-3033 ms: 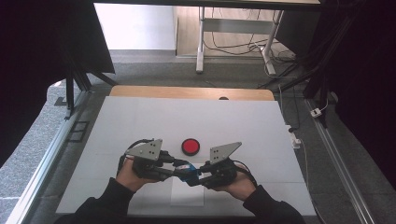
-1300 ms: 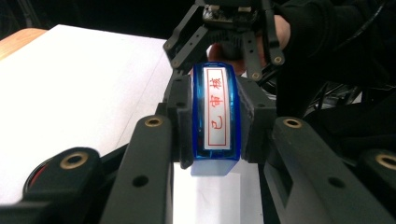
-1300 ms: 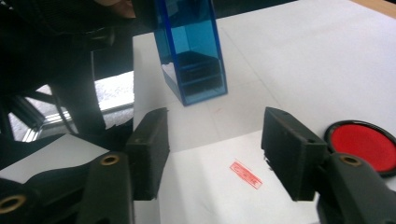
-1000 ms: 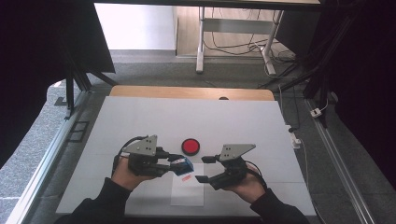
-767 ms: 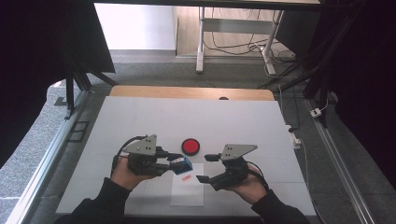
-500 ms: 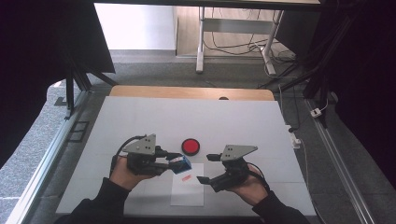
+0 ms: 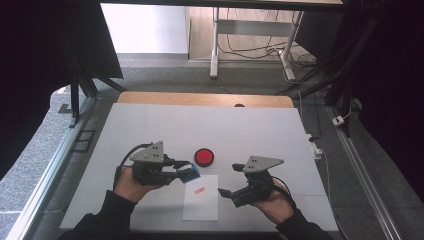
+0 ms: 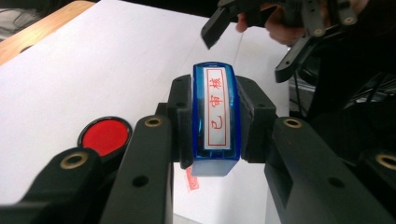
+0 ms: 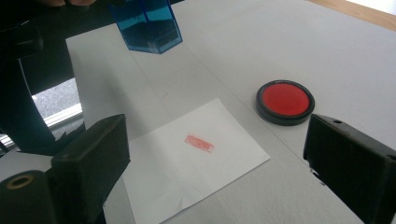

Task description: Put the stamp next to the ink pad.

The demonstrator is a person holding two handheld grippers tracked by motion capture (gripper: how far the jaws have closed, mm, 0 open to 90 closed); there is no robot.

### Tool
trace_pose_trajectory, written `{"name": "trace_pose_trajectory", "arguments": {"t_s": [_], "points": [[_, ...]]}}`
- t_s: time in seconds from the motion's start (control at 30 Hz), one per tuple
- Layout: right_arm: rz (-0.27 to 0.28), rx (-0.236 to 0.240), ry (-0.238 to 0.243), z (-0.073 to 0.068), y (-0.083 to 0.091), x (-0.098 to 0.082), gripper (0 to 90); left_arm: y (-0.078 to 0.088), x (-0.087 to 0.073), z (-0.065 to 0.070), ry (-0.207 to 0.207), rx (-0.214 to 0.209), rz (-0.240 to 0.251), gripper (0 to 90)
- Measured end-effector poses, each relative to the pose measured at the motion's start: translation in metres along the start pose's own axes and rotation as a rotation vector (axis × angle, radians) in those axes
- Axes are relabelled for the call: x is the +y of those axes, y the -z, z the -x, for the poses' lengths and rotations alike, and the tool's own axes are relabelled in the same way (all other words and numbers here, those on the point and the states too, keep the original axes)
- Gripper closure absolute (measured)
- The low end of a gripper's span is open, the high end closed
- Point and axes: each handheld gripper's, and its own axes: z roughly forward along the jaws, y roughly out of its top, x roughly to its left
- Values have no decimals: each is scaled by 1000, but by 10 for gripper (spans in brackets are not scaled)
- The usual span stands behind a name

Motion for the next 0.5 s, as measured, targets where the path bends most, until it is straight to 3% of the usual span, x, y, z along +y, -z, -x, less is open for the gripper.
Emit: {"name": "trace_pose_trajectory", "arguments": {"t_s": [0.23, 0.5], "points": [[-3, -31, -9, 0, 4, -4, 21, 4, -2, -3, 17, 34, -11, 699], [-15, -102, -17, 0, 13, -12, 0, 8, -6, -8, 49, 83, -35, 699]]}}
